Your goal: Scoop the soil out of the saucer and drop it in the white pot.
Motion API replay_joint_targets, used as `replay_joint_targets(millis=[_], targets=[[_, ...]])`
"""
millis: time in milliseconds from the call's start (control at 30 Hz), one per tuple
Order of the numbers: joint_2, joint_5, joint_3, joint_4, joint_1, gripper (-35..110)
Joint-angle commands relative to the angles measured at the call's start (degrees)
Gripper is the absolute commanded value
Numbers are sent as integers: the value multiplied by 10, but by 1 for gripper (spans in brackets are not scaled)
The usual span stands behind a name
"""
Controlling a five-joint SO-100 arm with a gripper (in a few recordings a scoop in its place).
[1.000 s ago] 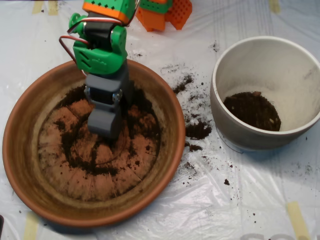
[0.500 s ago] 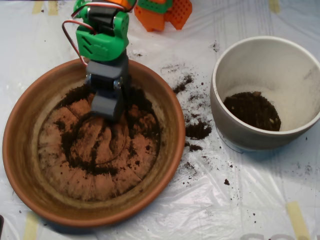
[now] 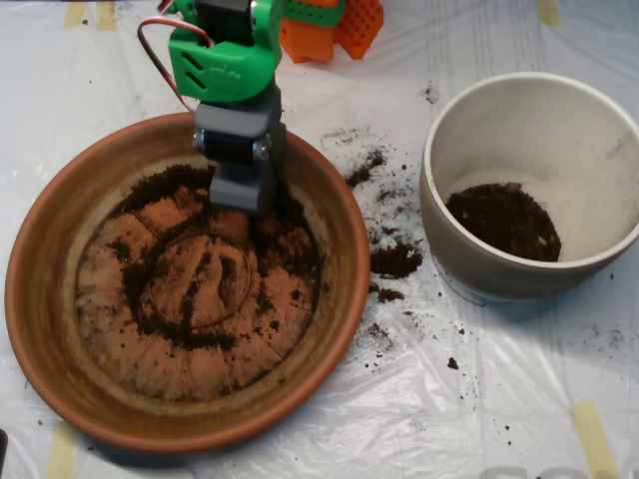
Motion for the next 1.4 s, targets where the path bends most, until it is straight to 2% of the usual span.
replay_joint_targets(millis=[0,500,667,1033,1300,1367], targets=[[71,25,-110,57,-20,-1],[76,62,-394,252,-196,-1],[16,64,-514,302,-267,-1],[-128,98,-632,314,-420,0],[-137,112,-575,287,-447,33],[-133,110,-570,287,-455,36]])
